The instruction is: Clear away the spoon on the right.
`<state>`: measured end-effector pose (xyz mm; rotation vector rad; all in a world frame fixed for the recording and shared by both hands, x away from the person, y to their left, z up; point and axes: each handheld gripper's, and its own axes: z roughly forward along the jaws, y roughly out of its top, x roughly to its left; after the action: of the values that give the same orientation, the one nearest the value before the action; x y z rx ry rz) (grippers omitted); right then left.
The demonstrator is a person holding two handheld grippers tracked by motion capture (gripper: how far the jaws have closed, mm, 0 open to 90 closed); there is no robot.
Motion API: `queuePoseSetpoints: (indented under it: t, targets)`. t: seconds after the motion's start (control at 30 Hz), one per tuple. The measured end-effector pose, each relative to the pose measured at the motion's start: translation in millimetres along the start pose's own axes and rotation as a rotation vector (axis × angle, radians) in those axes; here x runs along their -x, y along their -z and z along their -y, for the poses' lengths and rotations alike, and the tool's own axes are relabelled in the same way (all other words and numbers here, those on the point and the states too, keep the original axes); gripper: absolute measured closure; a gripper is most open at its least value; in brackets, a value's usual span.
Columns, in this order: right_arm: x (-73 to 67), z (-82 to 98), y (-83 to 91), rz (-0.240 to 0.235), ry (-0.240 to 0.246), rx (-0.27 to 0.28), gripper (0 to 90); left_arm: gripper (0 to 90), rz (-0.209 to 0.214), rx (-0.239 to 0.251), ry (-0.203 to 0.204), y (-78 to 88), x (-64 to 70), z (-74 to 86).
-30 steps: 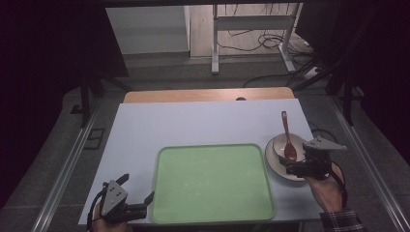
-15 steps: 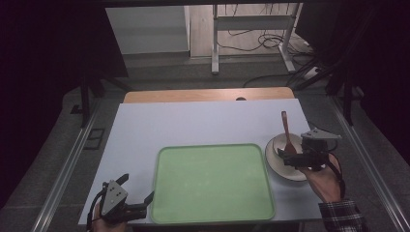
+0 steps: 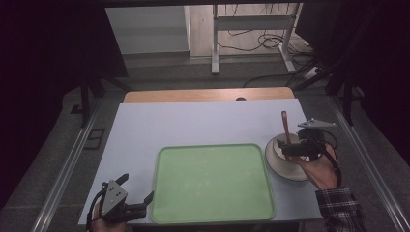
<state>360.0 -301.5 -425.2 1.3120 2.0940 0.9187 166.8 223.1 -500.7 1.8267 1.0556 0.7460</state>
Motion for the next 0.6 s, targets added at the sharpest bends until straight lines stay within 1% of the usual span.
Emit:
queuePoseSetpoints:
  t: [0.07,0.17,0.23,0.27,0.33,0.53,0.57,0.6]
  targets:
    - [1.4,-3.0,-2.1,0.006,-0.004,-0.003,9.2,1.9,0.000,0.001,0.002,0.0,-0.2,-0.1]
    - [2.6,-7.4,-4.8,0.020,0.004,-0.004,12.6,1.9,-0.001,0.000,0.002,0.0,-0.3,0.1]
    - [3.1,-9.2,-5.6,0.025,-0.001,-0.003,13.7,1.9,-0.002,0.000,0.001,0.0,-0.2,0.0]
    - [4.3,-13.1,-7.9,0.035,-0.001,-0.009,16.4,2.0,-0.002,0.001,0.000,0.2,-0.1,-0.3]
    - [5.4,-16.2,-9.8,0.042,-0.003,-0.011,18.7,1.9,-0.003,0.003,-0.001,0.4,-0.1,-0.4]
    - [8.7,-25.9,-17.5,0.042,-0.002,-0.037,25.3,2.0,-0.002,0.006,0.000,0.7,-0.2,-0.6]
    - [9.3,-27.3,-18.7,0.052,0.002,-0.038,27.3,2.0,-0.003,0.005,0.000,0.6,-0.3,-0.6]
    - [10.1,-28.7,-19.9,0.052,-0.005,-0.038,28.8,2.0,-0.004,0.005,0.000,0.6,-0.4,-0.5]
